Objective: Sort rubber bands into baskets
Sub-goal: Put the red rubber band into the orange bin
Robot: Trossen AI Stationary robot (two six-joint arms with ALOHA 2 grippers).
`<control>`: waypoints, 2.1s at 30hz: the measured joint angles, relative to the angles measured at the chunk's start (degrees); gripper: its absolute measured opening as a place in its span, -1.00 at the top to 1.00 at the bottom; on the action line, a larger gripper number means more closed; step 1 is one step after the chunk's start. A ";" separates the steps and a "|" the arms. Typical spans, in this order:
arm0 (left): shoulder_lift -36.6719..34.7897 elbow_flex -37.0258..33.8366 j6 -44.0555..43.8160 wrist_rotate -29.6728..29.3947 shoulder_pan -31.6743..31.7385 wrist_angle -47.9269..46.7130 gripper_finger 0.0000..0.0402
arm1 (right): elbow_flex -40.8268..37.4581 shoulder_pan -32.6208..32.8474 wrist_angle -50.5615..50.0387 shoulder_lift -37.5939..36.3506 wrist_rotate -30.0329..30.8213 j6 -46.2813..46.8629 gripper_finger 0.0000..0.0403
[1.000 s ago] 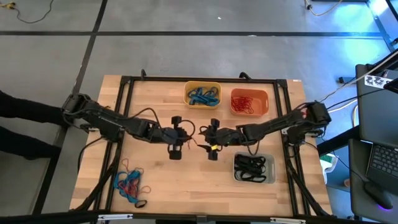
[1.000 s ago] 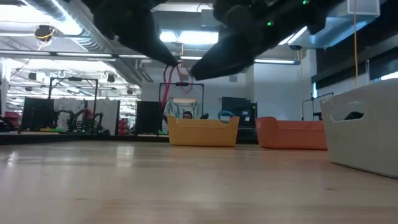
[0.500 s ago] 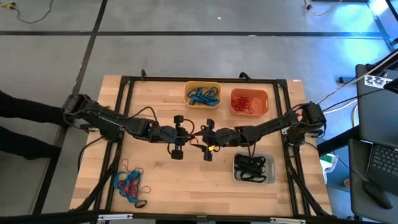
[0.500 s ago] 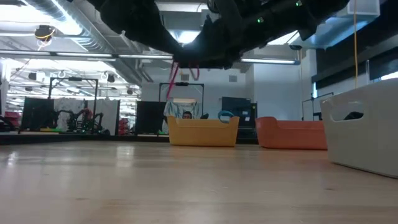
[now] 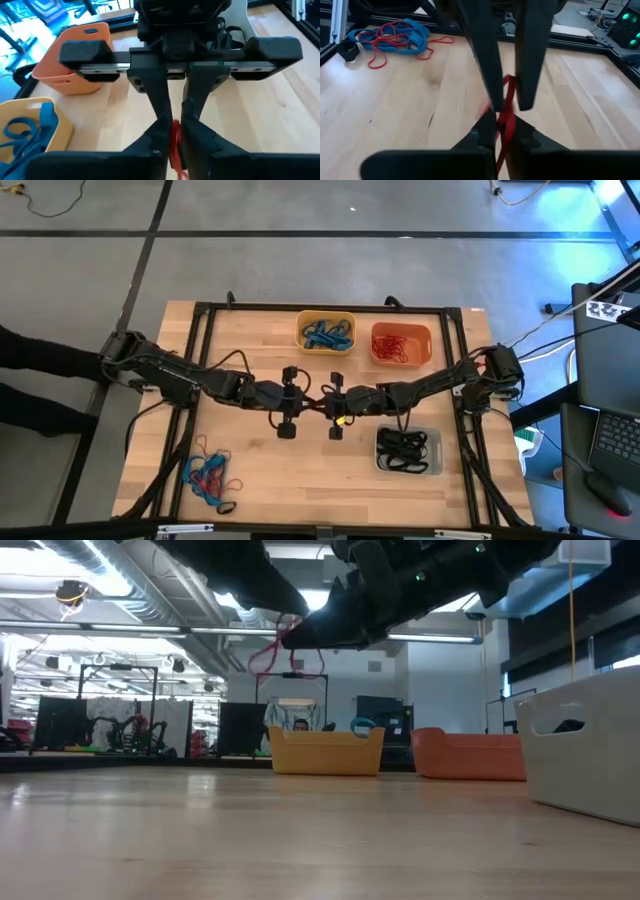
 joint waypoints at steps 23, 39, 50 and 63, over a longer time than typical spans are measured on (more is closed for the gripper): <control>-0.98 -0.06 -2.28 0.12 0.00 -3.60 0.26 | -0.02 0.10 -24.54 -13.68 17.73 -1.22 0.97; -0.98 -0.07 -3.75 0.06 0.00 -5.19 0.24 | -10.37 -14.36 -41.93 -33.36 21.84 7.45 0.97; -0.98 -0.07 -3.85 0.04 0.04 -4.90 0.24 | -21.12 -28.07 -39.07 -35.49 20.56 10.24 0.96; -0.98 -0.07 -7.56 0.02 -1.27 -4.93 0.24 | -22.49 -31.45 -38.59 -35.26 17.66 14.61 0.85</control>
